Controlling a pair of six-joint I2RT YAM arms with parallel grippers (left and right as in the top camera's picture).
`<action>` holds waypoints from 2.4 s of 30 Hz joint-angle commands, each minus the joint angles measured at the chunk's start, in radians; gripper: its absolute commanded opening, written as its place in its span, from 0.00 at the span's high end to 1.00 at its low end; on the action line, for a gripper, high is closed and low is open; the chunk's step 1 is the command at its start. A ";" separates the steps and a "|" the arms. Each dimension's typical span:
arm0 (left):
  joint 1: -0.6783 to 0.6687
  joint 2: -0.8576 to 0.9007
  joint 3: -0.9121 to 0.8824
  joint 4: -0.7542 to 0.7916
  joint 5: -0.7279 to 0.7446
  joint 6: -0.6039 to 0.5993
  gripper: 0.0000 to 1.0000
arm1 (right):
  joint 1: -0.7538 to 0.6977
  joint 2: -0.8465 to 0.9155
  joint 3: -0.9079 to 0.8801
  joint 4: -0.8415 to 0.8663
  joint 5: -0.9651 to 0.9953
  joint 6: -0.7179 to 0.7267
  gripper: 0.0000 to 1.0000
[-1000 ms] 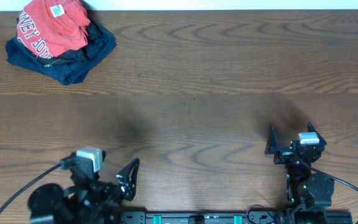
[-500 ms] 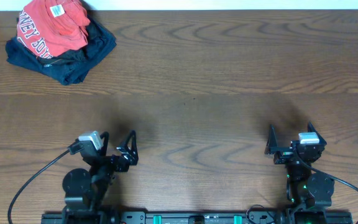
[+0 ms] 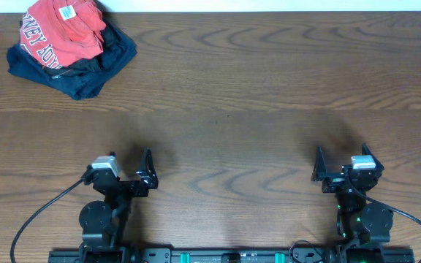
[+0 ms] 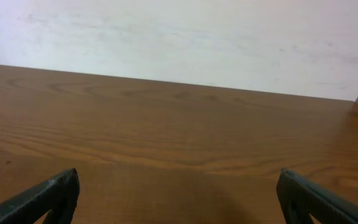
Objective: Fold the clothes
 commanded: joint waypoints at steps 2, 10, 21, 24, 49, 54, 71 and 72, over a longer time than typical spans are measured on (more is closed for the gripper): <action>-0.006 -0.010 -0.031 0.005 -0.016 0.172 0.02 | -0.008 -0.009 -0.001 -0.005 -0.007 0.010 0.01; -0.006 -0.010 -0.034 0.018 -0.016 0.278 0.02 | -0.008 -0.009 -0.001 -0.005 -0.007 0.010 0.01; -0.006 -0.011 -0.070 0.137 -0.008 0.260 0.02 | -0.008 -0.009 -0.001 -0.005 -0.007 0.010 0.01; -0.005 -0.010 -0.070 0.093 -0.012 0.263 0.02 | -0.008 -0.009 -0.001 -0.005 -0.007 0.010 0.01; 0.049 -0.008 -0.070 0.094 -0.019 0.263 0.02 | -0.008 -0.009 -0.001 -0.005 -0.007 0.010 0.01; 0.049 -0.008 -0.070 0.094 -0.019 0.263 0.02 | -0.008 -0.009 -0.001 -0.005 -0.007 0.010 0.01; 0.049 -0.008 -0.070 0.094 -0.019 0.263 0.02 | -0.008 -0.009 -0.001 -0.005 -0.007 0.010 0.01; 0.049 -0.008 -0.070 0.094 -0.019 0.263 0.02 | -0.008 -0.009 -0.001 -0.005 -0.006 0.010 0.01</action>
